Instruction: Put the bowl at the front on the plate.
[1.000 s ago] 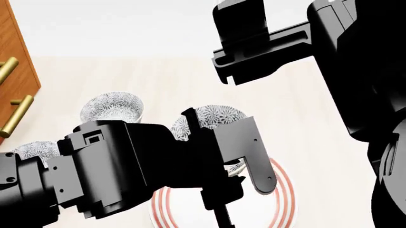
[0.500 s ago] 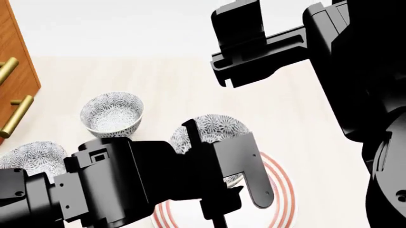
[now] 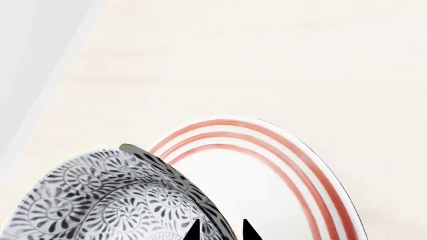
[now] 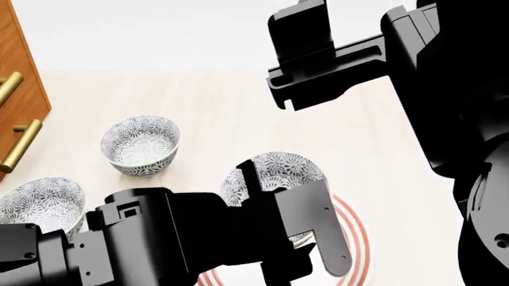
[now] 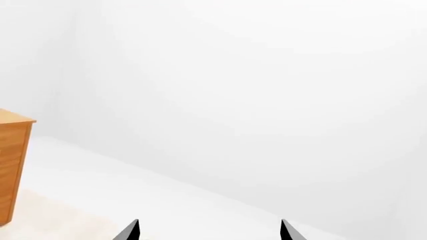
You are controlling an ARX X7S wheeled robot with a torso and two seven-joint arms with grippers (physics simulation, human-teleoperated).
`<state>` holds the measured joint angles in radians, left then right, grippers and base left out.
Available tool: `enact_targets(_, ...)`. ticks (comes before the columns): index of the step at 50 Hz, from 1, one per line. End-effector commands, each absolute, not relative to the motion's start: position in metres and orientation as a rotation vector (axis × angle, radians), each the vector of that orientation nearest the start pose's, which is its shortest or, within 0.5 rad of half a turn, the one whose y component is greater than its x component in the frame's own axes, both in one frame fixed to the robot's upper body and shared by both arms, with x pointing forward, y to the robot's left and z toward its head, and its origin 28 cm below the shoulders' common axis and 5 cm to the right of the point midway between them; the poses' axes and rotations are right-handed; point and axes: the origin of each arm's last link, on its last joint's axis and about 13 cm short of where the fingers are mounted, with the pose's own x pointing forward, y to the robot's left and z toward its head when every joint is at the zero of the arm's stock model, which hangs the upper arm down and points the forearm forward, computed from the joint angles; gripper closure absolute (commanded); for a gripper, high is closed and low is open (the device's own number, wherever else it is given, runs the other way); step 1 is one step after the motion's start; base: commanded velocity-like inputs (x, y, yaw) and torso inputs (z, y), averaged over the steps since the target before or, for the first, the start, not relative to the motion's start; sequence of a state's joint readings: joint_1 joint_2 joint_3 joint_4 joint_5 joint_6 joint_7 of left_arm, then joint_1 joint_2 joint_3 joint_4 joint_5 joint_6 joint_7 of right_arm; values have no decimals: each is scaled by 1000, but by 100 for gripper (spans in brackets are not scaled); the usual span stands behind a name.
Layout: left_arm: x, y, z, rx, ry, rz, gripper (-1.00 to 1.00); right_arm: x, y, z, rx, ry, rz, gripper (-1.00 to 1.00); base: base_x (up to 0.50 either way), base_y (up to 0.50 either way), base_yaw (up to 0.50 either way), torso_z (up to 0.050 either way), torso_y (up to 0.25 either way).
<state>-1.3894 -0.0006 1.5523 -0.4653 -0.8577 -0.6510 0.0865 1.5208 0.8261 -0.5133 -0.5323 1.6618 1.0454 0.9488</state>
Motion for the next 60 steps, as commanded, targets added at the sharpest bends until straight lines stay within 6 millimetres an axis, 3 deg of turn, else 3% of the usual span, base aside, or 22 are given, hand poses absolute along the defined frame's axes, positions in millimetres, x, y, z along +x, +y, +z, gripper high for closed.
enact_targets(1,344,63,169,829,318,-871,100,207,-124,359,-281,-251,151,-100,0,0,0,0,0)
enact_targets(29,341,62,148,799,296,-856,100,211,-124,355,-277,-243,162,-100,0,0,0,0,0)
enact_targets(60,336,58,138,727,259,-837,100,215,-124,353,-269,-240,173,-100,0,0,0,0,0)
